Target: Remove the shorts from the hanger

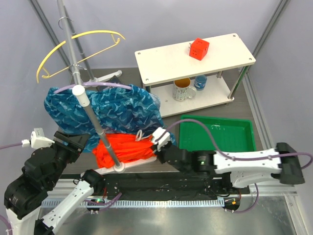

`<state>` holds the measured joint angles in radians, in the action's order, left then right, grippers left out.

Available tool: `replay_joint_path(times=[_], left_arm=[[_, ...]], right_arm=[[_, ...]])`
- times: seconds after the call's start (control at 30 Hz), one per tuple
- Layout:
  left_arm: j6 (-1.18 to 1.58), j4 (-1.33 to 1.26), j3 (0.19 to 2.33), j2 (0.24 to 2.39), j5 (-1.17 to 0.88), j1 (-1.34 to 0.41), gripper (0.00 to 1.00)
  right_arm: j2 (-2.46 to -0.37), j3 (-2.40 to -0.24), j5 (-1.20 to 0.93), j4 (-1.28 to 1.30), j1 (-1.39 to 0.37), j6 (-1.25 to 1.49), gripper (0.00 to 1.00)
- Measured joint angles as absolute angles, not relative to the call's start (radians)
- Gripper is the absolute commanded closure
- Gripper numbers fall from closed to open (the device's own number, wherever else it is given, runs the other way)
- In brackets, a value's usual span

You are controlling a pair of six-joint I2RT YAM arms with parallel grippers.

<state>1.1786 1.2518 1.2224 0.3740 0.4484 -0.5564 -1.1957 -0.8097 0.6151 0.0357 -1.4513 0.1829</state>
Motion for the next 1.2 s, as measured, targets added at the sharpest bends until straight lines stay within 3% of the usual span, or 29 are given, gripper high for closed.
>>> replay_joint_path(times=[0.4, 0.73, 0.9, 1.2], left_arm=[[1.197, 1.239, 1.19, 0.386, 0.47, -0.556, 0.42], [1.198, 1.239, 1.19, 0.399, 0.477, -0.556, 0.42], [1.198, 1.239, 1.19, 0.405, 0.477, -0.556, 0.43], [1.198, 1.239, 1.191, 0.42, 0.475, -0.556, 0.43]], right_arm=[[-0.765, -0.831, 0.979, 0.24, -1.451, 0.09, 0.99], [-0.778, -1.096, 1.193, 0.103, -1.437, -0.266, 0.99], [-0.829, -1.195, 1.229, 0.017, -1.301, -0.399, 0.99], [-0.84, -1.065, 1.172, 0.099, -1.032, -0.3, 0.99]])
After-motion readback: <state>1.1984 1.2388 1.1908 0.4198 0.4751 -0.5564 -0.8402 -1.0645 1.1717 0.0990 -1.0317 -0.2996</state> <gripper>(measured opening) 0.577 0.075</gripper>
